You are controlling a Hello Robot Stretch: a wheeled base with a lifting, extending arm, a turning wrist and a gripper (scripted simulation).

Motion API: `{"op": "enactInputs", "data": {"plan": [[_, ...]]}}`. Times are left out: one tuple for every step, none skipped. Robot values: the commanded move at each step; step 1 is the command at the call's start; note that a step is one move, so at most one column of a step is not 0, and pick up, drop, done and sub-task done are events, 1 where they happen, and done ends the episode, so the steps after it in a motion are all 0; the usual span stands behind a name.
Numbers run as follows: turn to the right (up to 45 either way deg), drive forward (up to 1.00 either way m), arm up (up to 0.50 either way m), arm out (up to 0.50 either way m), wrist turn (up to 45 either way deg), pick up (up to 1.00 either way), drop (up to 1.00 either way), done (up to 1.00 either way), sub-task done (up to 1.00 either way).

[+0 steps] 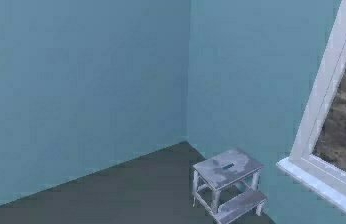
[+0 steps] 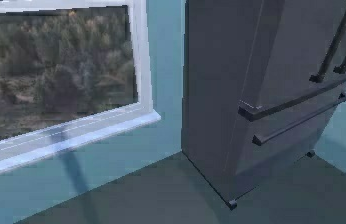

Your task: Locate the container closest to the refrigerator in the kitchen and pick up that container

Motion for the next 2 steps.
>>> {"op": "enactInputs", "data": {"plan": [[3.0,0.00,0.00,0.00,0.0,0.00,0.00,0.00,0.00],[0.0,0.05,0.00,0.00,0.0,0.00,0.00,0.00,0.00]]}}
